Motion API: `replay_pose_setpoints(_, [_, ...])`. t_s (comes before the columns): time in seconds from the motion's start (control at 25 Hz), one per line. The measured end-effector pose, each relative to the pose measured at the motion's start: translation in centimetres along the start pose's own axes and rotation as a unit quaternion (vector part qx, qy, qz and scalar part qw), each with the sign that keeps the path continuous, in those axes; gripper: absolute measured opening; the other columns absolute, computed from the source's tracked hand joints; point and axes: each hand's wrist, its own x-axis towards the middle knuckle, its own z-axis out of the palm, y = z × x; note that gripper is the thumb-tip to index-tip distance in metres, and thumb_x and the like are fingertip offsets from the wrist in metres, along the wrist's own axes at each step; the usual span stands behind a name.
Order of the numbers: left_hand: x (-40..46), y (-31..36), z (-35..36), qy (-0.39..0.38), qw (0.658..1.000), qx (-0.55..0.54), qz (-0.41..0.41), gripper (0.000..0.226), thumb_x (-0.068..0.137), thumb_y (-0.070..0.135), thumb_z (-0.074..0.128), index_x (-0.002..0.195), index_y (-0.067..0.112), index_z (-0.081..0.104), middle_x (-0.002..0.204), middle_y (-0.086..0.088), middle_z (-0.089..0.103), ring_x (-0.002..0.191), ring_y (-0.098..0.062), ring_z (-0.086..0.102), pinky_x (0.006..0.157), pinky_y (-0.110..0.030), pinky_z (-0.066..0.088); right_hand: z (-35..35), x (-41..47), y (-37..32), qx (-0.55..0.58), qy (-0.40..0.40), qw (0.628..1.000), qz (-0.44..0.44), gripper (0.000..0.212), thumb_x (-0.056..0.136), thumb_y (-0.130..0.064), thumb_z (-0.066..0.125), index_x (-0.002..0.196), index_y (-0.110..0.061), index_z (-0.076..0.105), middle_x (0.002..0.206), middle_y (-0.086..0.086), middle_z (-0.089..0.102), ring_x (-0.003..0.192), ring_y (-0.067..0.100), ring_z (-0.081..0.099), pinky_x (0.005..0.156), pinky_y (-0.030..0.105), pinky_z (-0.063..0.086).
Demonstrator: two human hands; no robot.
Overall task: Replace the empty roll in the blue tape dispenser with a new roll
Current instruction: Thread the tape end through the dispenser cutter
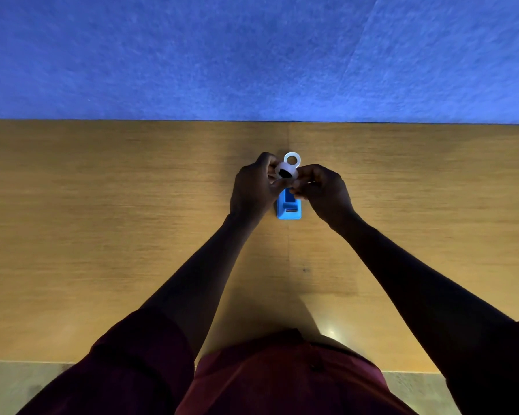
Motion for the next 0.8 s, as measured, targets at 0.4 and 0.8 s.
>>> replay_pose_setpoints(0.4, [-0.8, -0.9, -1.0, -0.066, 0.996, -0.064, 0.006, 0.024, 0.094, 0.027, 0.071, 0.107, 0.006, 0.068, 0.095, -0.003, 0.078, 0.085, -0.01, 0.075, 0.072, -0.031, 0.062, 0.0, 1.2, -0.1, -0.002, 0.032, 0.999, -0.006, 0.018, 0.101, -0.01, 0.054, 0.115, -0.009, 0.066, 0.108, 0.006, 0.072, 0.09, 0.016, 0.074, 0.075, 0.035, 0.063])
replay_pose_setpoints(0.8, [0.6, -1.7, -2.0, -0.167, 0.977, -0.135, -0.004, 0.067, 0.075, 0.028, 0.089, 0.135, 0.026, 0.061, 0.126, 0.002, 0.072, 0.101, -0.009, 0.073, 0.083, -0.037, 0.064, -0.9, 2.5, -0.4, -0.032, -0.05, 0.998, -0.011, 0.025, 0.101, 0.001, 0.048, 0.116, -0.009, 0.065, 0.101, 0.013, 0.071, 0.088, 0.025, 0.072, 0.075, 0.04, 0.063])
